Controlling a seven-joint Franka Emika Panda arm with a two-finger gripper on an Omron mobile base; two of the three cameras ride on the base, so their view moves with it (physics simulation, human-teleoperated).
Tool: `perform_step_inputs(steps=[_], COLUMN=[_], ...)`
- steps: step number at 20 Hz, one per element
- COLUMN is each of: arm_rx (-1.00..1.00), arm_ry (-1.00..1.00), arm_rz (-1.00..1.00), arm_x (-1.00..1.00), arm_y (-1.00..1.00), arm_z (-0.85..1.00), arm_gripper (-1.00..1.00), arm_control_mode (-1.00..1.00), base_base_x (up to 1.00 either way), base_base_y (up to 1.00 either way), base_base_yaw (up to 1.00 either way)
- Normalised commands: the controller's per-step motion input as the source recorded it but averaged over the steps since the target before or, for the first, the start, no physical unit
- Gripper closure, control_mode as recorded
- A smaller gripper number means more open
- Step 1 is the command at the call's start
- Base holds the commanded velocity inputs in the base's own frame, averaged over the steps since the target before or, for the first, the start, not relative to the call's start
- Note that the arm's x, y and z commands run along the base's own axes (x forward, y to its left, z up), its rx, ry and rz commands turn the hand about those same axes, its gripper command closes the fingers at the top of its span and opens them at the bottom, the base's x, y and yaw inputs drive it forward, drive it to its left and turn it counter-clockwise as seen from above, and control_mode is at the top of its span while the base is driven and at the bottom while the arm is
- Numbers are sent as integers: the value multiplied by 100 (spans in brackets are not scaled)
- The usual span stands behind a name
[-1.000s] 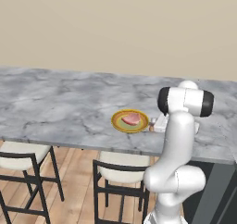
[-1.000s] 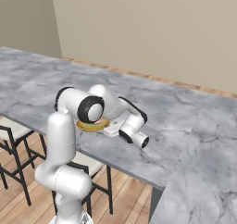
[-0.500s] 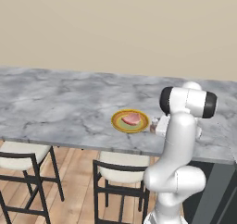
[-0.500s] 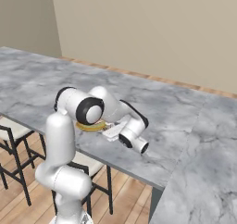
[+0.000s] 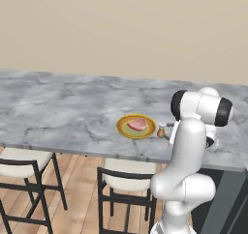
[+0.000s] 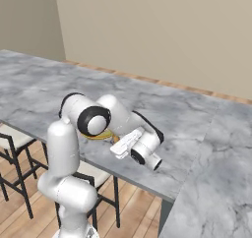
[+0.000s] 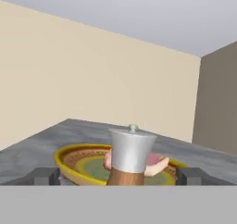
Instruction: Retrieve the shaker from the cabinet and place it next the steak on a plate on the dining table.
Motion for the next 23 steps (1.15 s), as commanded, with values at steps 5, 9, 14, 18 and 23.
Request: perform_step_inputs(steps=[5, 9, 14, 18, 23], arm_rx=[7, 8, 10, 3, 0], arm_ry=[-18, -16, -10, -25, -25], arm_rz=[0, 0, -5, -8, -9], arm_x=[-45, -75, -100, -100, -100], arm_y=[-80, -53, -52, -11, 0], arm_z=[0, 0, 61, 100, 100], arm_gripper=[-100, -100, -100, -100, -100], arm_control_mode=[-100, -100, -100, -100, -100], base_base_x=[0, 0, 0, 0, 0], base_base_y=[0, 0, 0, 0, 0], base_base_yaw=[0, 0, 0, 0, 0])
